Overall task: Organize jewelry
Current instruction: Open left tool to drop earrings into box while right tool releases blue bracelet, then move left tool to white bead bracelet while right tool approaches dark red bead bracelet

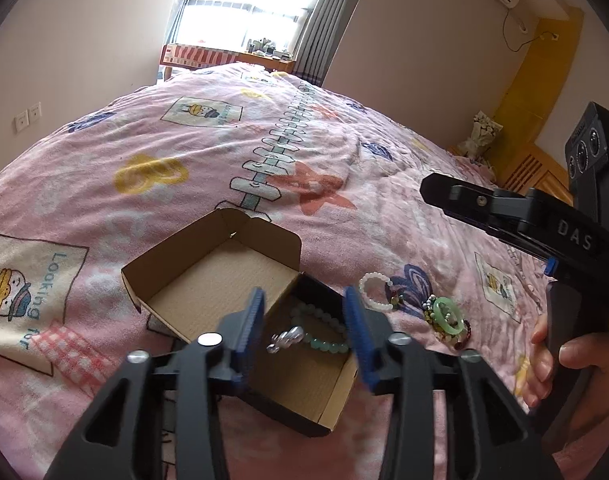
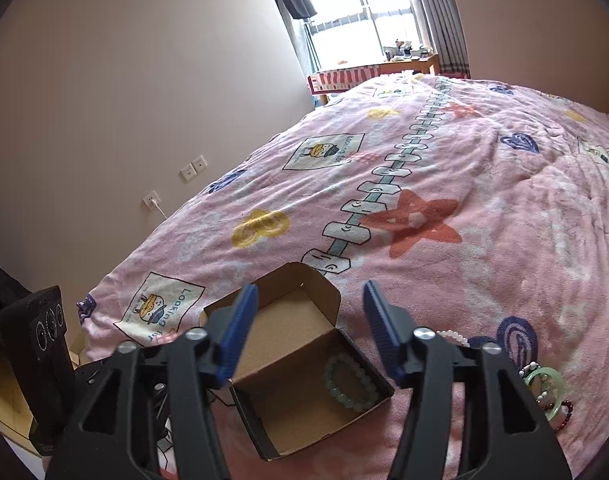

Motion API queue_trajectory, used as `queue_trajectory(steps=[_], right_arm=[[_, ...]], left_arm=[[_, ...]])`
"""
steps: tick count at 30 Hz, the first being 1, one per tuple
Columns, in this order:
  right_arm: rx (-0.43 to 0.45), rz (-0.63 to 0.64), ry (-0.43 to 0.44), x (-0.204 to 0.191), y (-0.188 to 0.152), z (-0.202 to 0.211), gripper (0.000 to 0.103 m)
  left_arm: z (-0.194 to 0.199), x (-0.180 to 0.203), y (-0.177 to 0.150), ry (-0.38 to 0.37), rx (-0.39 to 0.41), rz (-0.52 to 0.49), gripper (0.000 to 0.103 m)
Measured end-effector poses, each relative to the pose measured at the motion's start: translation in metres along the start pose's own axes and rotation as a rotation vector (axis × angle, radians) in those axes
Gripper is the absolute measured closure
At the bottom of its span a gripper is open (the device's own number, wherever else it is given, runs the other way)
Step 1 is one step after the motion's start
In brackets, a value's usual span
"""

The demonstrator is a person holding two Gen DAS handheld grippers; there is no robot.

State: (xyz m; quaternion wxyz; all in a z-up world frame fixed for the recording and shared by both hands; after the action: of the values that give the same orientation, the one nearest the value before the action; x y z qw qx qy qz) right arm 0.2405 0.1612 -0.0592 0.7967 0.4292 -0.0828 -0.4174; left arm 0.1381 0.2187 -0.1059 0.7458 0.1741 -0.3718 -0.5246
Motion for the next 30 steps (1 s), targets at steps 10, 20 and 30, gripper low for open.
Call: queue_trajectory(steps=[10,20,30], right_arm=[[0.018,0.008,-0.295,0.070,-0.009,0.048,0.007],[0.046,0.040,-0.486,0.142,-0.022,0.116,0.007],[0.083,-0.109,-0.476,0.201,-0.063,0.178,0.007]], left_arm=[[0.001,0.009,-0.002,0.009,0.004,-0.028,0.043],[-0.006,0.025,-0.009,0.025,-0.011,-0.094,0.043],[-0.023,0.055,-0.028,0.024,-0.053,-0.182,0.043]])
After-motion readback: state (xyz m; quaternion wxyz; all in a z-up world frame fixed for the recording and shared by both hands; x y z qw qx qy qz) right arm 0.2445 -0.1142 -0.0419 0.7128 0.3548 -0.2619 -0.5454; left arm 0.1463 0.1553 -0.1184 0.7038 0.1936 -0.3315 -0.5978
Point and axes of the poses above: each gripper's, at about its wrist camera, not at the fingertips, and z roughly against the way its jaws point, x to its right, y to its top, the point moved 8 cm from there along -z, roughly the way its jaws point, and after that the axes turned 5 degrees about z, right-handed, at the moved point
